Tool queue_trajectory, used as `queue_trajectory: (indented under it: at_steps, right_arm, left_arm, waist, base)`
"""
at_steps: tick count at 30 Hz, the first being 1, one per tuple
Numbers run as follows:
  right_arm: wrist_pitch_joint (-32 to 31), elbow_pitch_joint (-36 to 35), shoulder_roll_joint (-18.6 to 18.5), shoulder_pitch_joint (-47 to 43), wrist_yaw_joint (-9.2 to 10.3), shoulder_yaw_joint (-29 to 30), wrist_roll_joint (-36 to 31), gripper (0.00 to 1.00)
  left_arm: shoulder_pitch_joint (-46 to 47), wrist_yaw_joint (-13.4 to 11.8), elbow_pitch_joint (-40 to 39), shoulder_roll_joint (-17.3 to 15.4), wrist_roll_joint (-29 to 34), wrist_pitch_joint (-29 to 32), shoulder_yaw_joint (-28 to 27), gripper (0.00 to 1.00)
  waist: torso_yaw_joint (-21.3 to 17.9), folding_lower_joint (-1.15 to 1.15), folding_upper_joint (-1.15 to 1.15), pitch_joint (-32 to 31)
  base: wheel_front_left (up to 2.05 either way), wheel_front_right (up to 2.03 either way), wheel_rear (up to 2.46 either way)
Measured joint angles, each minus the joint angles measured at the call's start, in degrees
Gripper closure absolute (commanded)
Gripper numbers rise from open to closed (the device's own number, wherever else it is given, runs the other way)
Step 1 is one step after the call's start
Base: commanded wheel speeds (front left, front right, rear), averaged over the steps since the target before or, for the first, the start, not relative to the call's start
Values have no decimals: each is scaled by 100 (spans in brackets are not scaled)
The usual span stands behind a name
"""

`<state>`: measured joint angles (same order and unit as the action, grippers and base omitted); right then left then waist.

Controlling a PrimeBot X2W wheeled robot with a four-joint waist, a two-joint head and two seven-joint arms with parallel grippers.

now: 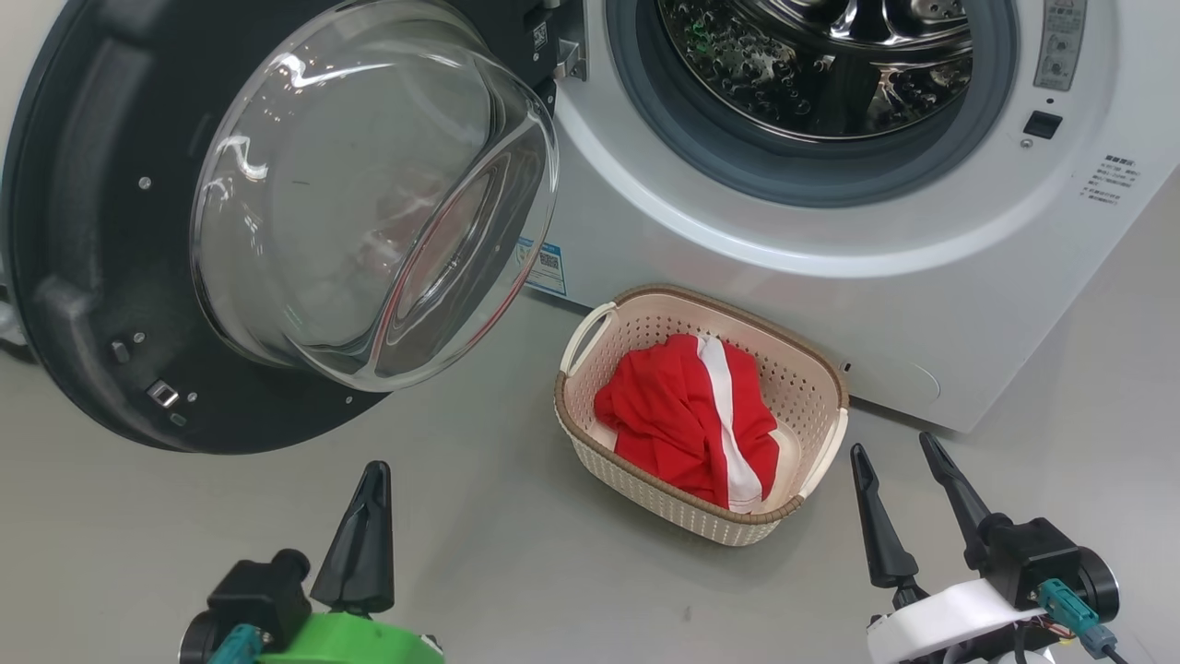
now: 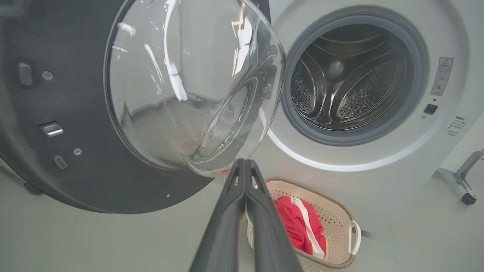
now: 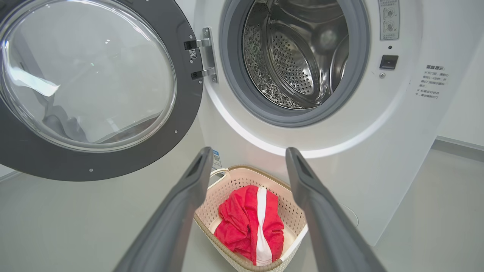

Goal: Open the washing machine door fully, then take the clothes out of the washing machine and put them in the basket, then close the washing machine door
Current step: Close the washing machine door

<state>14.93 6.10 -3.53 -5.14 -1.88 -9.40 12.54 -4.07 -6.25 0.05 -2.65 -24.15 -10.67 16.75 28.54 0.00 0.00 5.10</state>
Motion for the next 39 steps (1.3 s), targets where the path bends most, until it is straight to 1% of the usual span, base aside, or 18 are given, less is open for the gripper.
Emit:
queue_trajectory:
  at_steps: [2, 5, 10, 12, 15, 18, 21, 26, 28, 32, 36, 39]
  right_arm:
    - [0, 1, -1, 1, 0, -2, -2, 0]
    - [0, 5, -1, 2, -1, -9, -2, 0]
    - [0, 13, 0, 4, -1, -18, -2, 0]
    - [0, 13, 0, 6, -1, -22, -2, 0]
    - [0, 12, 0, 9, -1, -25, -2, 0]
    - [0, 12, 1, 11, 0, -26, -2, 0]
    - [0, -10, 1, 11, 1, -12, -2, 0]
    - [0, -26, -3, 13, 9, 25, -2, 0]
    - [0, -41, -9, 13, 9, 23, -2, 0]
    - [0, -69, -30, 23, 9, 22, -2, 0]
    - [-26, -110, -60, 25, 9, 22, -2, 0]
    - [-51, -142, -99, 35, 8, 11, -11, 0]
  left_arm:
    - [-1, 14, -85, 0, -353, -7, 21, 100]
    - [-1, 160, -281, -3, -1179, -37, 41, 100]
    - [-3, 502, -794, -1, -3055, -138, 51, 100]
    - [-19, 650, -1088, -1, -3690, -202, 13, 100]
    - [-77, 835, -1422, 3, -4502, -259, -159, 100]
    - [-63, 996, -1595, 3, -5280, -310, -538, 100]
    - [-45, 1114, -1772, 5, -5681, -328, -895, 100]
    - [164, 1141, -1936, 16, -5736, -352, -1640, 100]
    - [235, 1162, -1981, -25, -5821, -352, -1937, 100]
    - [324, 1167, -1906, -302, -6128, -353, -2481, 100]
    - [460, 1166, -1614, -644, -6485, -250, -2965, 100]
    - [573, 1071, -1276, -911, -6787, -119, -3305, 100]
  waist:
    - [4, 0, 0, -3]
    - [9, 0, 0, -4]
    - [8, 0, 0, -4]
    - [4, 0, 0, 0]
    - [-6, 0, 0, 8]
    - [-15, 0, 0, 19]
    - [-9, 0, 0, 47]
    - [41, 0, 0, 91]
    - [61, 0, 0, 118]
    - [97, 0, 0, 176]
    - [128, 0, 0, 237]
    - [143, 0, 0, 296]
  base:
    - [0, 0, 0]
    - [0, 0, 0]
    - [0, 0, 0]
    - [0, 0, 0]
    - [0, 0, 0]
    - [0, 0, 0]
    - [0, 0, 0]
    - [0, 0, 0]
    - [0, 0, 0]
    - [0, 0, 0]
    - [0, 0, 0]
    - [0, 0, 0]
